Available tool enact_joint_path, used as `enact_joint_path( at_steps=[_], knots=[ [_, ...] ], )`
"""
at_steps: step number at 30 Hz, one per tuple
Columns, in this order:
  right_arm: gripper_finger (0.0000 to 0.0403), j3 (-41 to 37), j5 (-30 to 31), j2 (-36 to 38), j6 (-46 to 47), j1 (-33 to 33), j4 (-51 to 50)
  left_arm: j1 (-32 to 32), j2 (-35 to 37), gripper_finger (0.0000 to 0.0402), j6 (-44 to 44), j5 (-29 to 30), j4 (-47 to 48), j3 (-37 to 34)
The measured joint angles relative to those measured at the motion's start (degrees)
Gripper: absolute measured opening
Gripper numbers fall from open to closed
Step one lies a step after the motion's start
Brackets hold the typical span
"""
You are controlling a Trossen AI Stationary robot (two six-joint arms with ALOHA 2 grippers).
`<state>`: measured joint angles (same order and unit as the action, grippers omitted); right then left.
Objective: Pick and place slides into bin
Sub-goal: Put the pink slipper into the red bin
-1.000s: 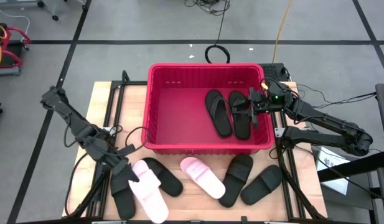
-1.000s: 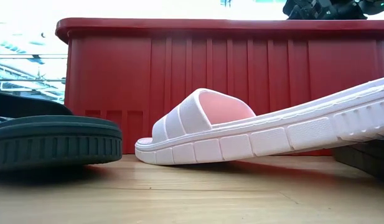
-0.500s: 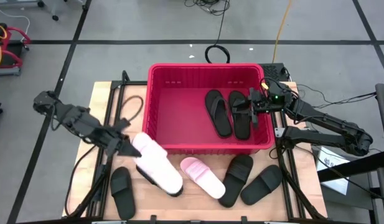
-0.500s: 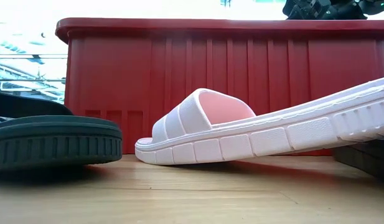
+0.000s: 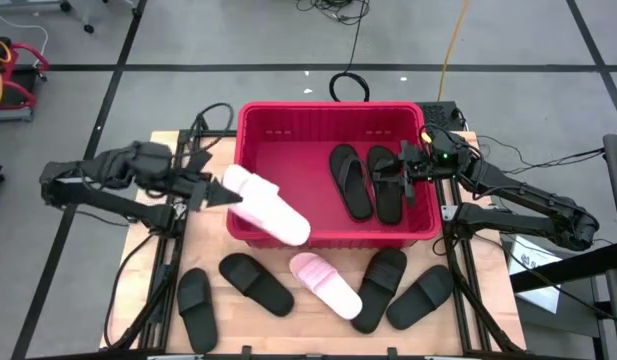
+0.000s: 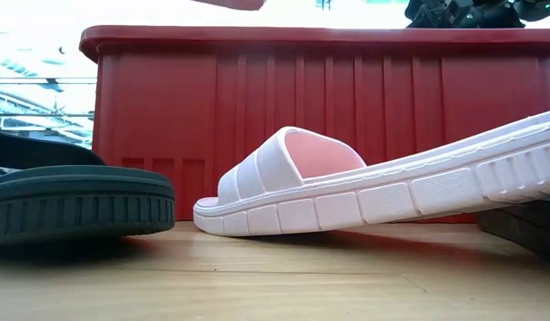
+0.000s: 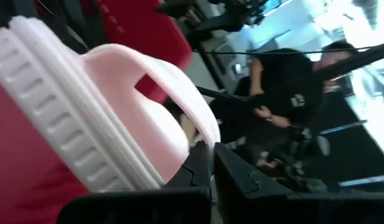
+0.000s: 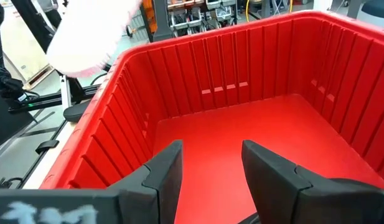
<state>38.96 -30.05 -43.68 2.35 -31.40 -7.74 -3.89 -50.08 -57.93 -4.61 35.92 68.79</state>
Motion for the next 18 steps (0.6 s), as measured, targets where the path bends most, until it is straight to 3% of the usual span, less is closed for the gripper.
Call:
enact_joint_path(
  at_steps=[11, 18],
  knots=[
    [0.0155, 0.00, -0.02, 0.00, 0.01, 0.00, 0.01, 24.45, -9.14, 0.0000, 20.30, -18.35, -0.46, 0.00],
    [0.0155, 0.00, -0.02, 0.00, -0.19, 0.00, 0.17, 37.51, -17.10, 0.0000, 34.93, -35.33, -0.46, 0.00]
  ],
)
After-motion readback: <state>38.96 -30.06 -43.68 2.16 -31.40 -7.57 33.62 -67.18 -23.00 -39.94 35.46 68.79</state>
